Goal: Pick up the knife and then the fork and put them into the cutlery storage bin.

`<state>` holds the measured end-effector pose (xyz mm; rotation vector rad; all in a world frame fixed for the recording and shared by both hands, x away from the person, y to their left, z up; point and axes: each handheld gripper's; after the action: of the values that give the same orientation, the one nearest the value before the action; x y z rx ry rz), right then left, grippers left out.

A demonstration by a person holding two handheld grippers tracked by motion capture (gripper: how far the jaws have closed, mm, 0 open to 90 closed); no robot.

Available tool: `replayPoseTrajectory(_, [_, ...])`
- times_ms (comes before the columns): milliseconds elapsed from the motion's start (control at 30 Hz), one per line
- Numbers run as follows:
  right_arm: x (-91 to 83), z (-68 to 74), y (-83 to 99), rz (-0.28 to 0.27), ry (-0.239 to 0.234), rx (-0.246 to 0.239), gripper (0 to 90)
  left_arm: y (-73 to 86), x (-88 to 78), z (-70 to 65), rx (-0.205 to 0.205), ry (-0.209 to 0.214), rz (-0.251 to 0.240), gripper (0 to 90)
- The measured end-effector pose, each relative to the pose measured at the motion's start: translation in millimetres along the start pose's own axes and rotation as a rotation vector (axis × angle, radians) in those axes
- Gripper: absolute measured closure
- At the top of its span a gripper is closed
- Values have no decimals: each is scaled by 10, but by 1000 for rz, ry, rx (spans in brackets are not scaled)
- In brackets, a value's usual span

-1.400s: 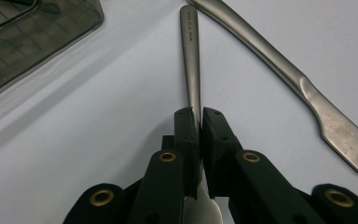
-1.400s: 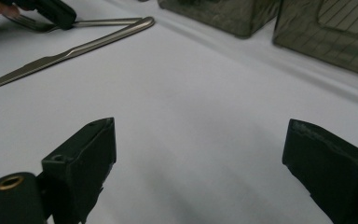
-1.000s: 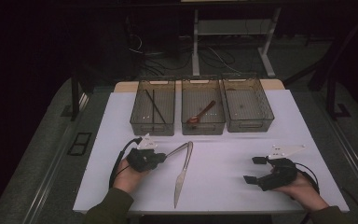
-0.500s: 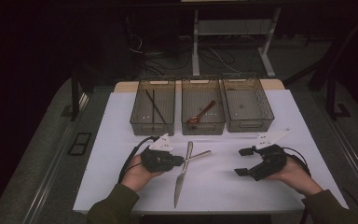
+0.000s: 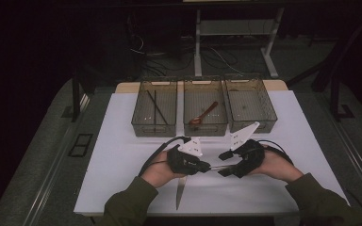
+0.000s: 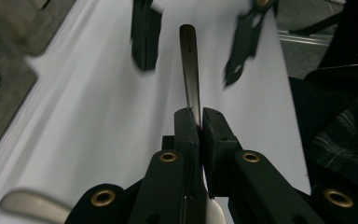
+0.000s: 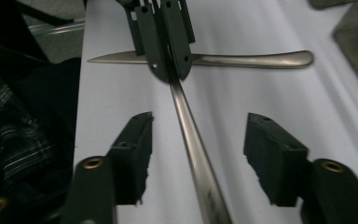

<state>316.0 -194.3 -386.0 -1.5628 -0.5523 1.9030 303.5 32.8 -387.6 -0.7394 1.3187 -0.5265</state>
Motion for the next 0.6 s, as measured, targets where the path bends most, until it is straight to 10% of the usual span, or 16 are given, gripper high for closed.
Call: replayPoseTrajectory(600, [156, -39, -18, 105, -149, -19, 801, -161, 99, -50, 71, 36, 3, 845])
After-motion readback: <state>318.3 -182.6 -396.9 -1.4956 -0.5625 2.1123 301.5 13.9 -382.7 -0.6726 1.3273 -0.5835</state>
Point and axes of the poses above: each handheld gripper's, and its own axes: x roughly forward along the jaws, y roughly out of its underside, z roughly to its left, and after that the axes turned 9 degrees about -y, right-handed
